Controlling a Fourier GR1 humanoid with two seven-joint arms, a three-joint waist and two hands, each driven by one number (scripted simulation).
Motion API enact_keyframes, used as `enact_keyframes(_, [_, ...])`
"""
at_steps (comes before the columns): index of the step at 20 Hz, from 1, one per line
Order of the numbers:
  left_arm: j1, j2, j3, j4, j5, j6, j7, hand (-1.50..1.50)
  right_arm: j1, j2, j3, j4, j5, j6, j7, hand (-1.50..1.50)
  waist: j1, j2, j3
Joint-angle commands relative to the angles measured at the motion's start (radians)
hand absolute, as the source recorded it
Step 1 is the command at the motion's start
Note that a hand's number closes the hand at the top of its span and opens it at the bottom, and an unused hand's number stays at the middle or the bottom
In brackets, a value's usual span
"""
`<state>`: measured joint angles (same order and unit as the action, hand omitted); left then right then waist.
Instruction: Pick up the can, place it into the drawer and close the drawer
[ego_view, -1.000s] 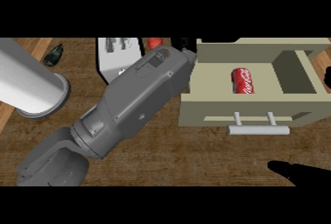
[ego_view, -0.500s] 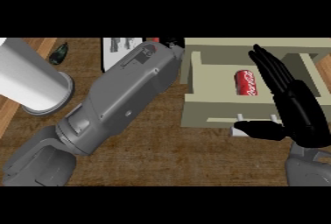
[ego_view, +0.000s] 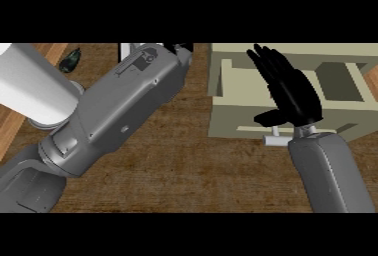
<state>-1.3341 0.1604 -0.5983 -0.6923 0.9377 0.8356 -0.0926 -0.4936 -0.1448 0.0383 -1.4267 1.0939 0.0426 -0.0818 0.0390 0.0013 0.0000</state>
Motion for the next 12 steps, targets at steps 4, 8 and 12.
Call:
enact_keyframes(4, [0.061, 0.077, 0.009, -0.117, -0.037, 0.009, 0.06, -1.5, -0.161, 0.048, -0.023, 0.376, 0.105, -0.206, -0.001, -1.5, 0.0, 0.003, 0.001])
enact_keyframes(8, [0.121, 0.127, 0.013, -0.169, -0.056, -0.008, 0.062, -1.5, -0.196, 0.023, -0.044, 0.556, 0.162, -0.333, -0.025, -1.5, 0.01, 0.007, 0.001])
enact_keyframes(12, [0.124, 0.195, 0.026, -0.216, -0.066, -0.013, 0.119, -1.5, -0.233, 0.049, -0.062, 0.675, 0.199, -0.455, -0.008, -1.5, 0.008, 0.008, 0.001])
